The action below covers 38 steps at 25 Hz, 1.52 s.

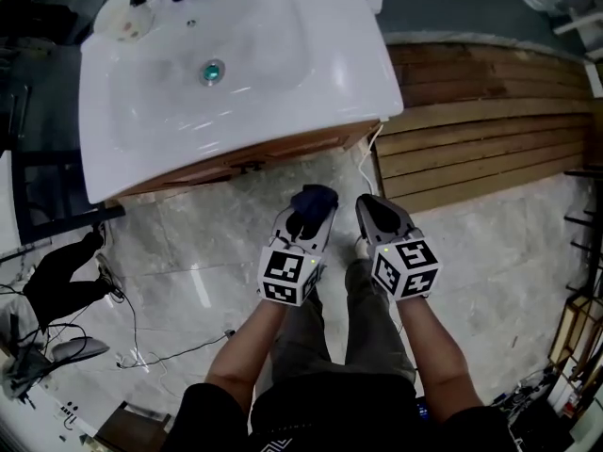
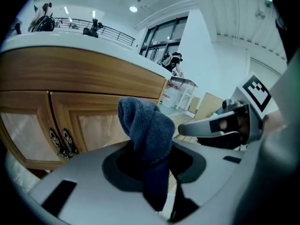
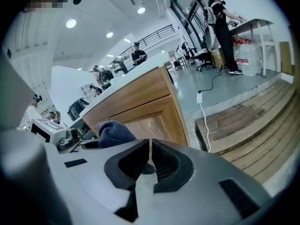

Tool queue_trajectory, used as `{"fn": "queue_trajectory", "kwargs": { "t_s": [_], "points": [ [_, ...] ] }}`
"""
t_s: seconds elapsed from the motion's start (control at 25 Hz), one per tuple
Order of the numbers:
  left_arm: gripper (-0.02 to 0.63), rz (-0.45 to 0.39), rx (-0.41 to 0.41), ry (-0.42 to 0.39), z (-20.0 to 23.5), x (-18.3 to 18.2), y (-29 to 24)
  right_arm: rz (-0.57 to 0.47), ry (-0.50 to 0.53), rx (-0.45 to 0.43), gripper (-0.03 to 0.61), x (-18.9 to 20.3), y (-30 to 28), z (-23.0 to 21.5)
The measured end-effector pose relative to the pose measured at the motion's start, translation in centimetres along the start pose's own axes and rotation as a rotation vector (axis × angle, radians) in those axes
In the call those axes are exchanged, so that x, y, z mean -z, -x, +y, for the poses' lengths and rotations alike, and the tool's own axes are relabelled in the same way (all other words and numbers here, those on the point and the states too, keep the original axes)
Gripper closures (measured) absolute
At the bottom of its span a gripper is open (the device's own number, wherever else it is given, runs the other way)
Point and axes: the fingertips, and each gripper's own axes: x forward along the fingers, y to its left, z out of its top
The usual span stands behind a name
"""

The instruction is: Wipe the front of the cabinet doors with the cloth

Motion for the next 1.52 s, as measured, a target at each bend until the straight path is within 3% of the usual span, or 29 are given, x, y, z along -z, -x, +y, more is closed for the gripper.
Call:
{"fn": "queue_trajectory", "kwargs": {
  "t_s": [0.68, 1.12, 1.52],
  "points": [
    [0.48, -0.058, 0.085, -0.023, -3.4, -7.8, 9.3, -0.042, 0.091, -0.035, 0.535, -5.9, 6.1, 7.9],
    [0.48, -0.108, 0.089, -0.047, -5.3, -8.9, 14.4, -0.072, 0.137, -0.06, 0.535, -6.4, 9.6, 11.2],
    [0.48, -0.163, 0.044, -0.048, -5.1, -9.6, 17.5, -0.091, 0.166, -0.108, 0.535, -6.8, 10.9, 13.8]
  ]
}}
